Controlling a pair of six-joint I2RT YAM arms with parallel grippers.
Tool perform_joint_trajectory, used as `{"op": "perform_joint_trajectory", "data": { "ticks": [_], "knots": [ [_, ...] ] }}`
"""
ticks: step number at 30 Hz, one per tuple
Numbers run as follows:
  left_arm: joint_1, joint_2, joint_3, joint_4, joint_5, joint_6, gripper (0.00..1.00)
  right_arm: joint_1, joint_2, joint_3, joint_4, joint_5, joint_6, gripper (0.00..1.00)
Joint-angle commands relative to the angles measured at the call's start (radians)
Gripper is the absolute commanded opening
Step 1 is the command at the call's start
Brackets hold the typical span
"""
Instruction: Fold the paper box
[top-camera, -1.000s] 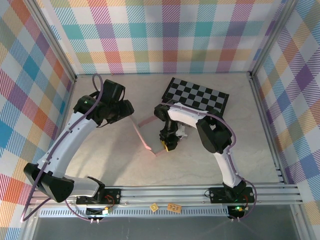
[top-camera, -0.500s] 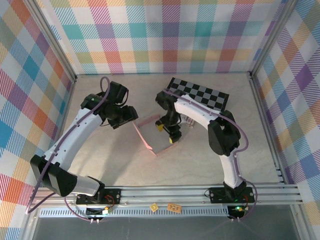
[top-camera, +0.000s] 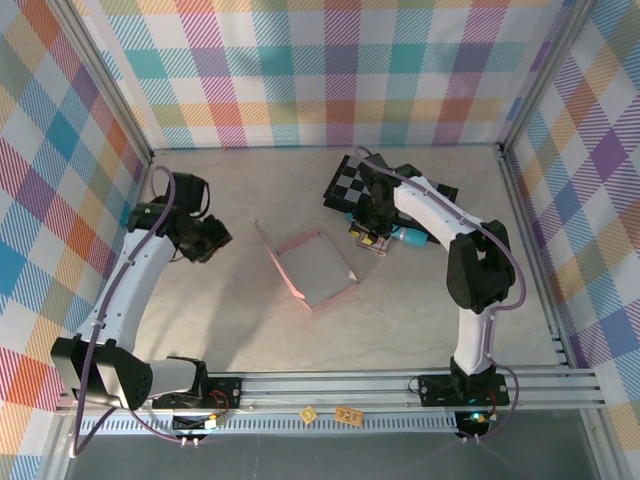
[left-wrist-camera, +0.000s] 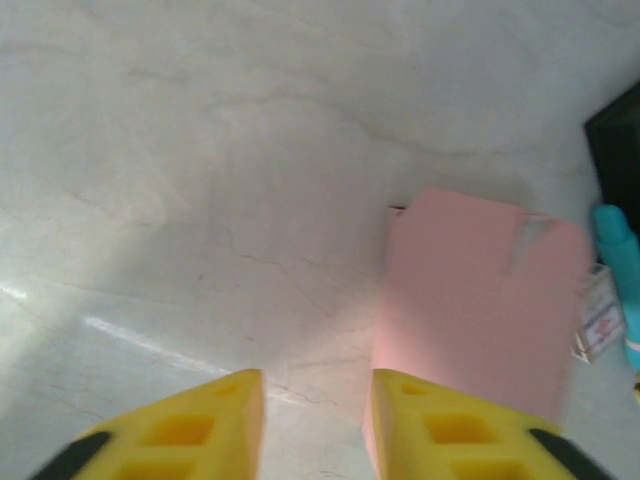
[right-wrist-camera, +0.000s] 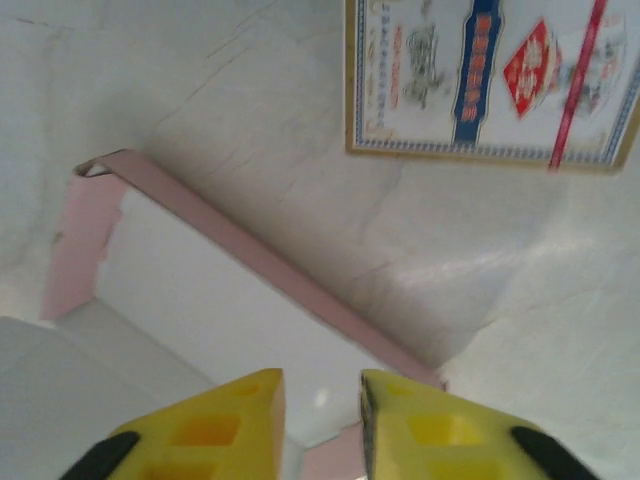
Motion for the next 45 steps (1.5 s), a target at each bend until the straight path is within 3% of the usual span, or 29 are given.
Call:
{"op": "perform_joint_trajectory", "data": {
  "ticks": [1, 7, 18, 25, 45],
  "knots": [
    [0.005, 0.024, -0.136, 0.118, 0.074, -0.057, 0.21, 0.004, 0.069, 0.004, 0.026, -0.033, -0.164, 0.22],
    [-0.006, 0.123, -0.343, 0.447, 0.219, -0.211, 0.07, 0.005, 0.17, 0.047, 0.009, -0.033, -0.24, 0.17],
    [-0.121, 0.266, -0.449, 0.696, 0.259, -0.327, 0.05, 0.028, 0.219, -0.017, 0.049, -0.095, -0.303, 0.19],
    [-0.144, 0.293, -0.457, 0.765, 0.29, -0.371, 0.05, 0.053, 0.218, -0.029, 0.064, -0.162, -0.302, 0.18],
    [-0.171, 0.306, -0.462, 0.841, 0.273, -0.387, 0.04, 0.126, 0.22, -0.004, 0.07, -0.164, -0.218, 0.19]
  ]
}}
